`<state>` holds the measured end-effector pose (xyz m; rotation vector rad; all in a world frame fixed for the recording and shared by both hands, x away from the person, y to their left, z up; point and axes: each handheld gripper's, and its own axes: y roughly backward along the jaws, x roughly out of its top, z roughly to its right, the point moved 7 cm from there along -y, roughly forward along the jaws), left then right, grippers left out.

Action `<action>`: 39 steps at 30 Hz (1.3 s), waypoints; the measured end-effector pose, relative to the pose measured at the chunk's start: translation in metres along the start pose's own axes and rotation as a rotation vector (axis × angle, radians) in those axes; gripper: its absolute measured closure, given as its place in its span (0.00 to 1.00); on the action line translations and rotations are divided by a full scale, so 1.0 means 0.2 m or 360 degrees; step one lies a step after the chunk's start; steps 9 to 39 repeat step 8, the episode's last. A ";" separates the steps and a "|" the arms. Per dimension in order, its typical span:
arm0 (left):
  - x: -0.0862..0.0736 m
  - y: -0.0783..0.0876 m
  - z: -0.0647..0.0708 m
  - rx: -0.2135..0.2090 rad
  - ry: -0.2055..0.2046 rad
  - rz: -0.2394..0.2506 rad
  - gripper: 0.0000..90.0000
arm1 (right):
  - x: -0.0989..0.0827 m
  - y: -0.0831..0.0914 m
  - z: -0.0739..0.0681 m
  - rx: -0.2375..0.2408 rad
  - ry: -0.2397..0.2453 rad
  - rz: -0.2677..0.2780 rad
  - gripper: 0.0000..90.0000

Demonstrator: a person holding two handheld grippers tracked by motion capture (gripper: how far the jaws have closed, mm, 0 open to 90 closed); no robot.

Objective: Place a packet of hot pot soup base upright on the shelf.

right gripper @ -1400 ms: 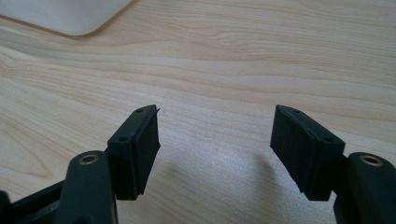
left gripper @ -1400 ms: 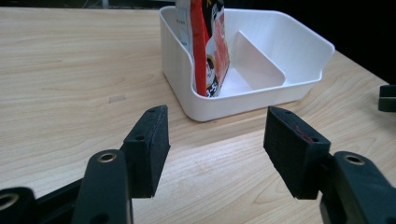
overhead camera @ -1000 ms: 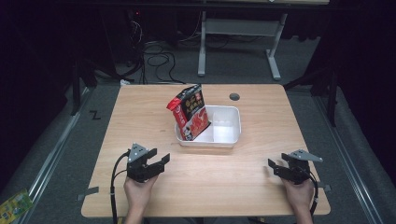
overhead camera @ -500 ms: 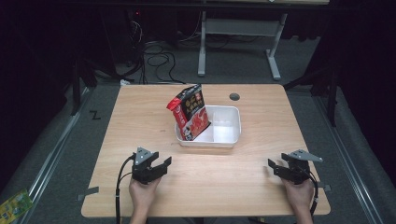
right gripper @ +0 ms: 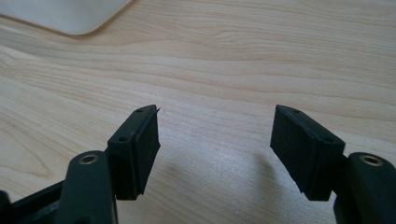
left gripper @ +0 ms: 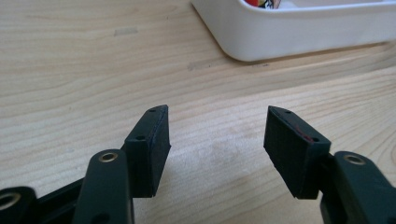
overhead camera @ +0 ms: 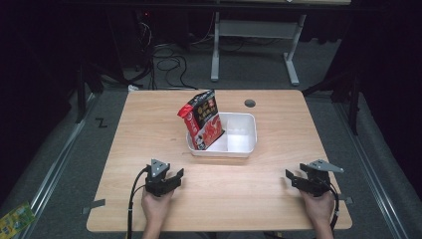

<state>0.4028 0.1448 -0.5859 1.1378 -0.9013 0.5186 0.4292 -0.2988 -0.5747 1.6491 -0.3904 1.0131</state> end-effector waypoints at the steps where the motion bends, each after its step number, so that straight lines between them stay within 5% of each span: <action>1: 0.00 0.00 0.00 0.0007 0.0004 -0.0006 0.46 | 0.00 0.00 0.00 0.0000 0.0001 0.0001 0.37; 39: 0.00 0.00 0.00 0.0012 -0.0004 -0.0015 0.46 | 0.00 0.00 0.00 0.0002 0.0002 0.0000 0.37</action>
